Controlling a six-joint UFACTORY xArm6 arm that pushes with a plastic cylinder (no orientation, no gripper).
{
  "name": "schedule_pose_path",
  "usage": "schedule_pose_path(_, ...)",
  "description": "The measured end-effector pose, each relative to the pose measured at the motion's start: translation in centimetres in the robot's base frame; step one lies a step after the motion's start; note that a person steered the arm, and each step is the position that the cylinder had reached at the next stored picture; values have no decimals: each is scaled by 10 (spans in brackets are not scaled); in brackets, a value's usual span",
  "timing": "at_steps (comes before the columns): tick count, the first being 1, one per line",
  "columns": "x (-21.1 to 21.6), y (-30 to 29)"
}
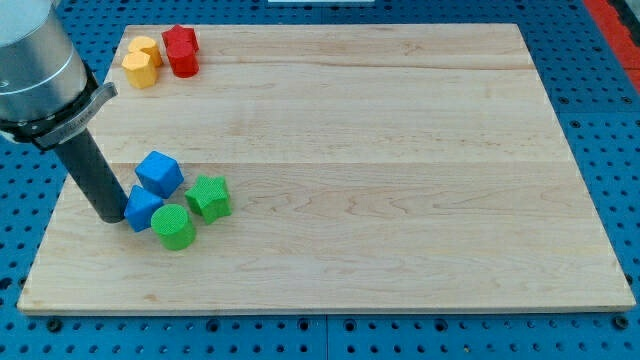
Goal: Separate the blue blocks and green blocks
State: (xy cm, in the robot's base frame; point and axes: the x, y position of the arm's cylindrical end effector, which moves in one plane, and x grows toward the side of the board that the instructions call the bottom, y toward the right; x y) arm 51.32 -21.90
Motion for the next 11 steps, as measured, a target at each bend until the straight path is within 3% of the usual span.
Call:
schedule_pose_path(1, 7, 0)
schedule_pose_path(2, 42, 6)
schedule_pose_path(3, 36, 38)
schedule_pose_path(5, -17, 35)
schedule_pose_path(7, 1, 12)
schedule_pose_path(8, -20, 2)
schedule_pose_path(11, -68, 57)
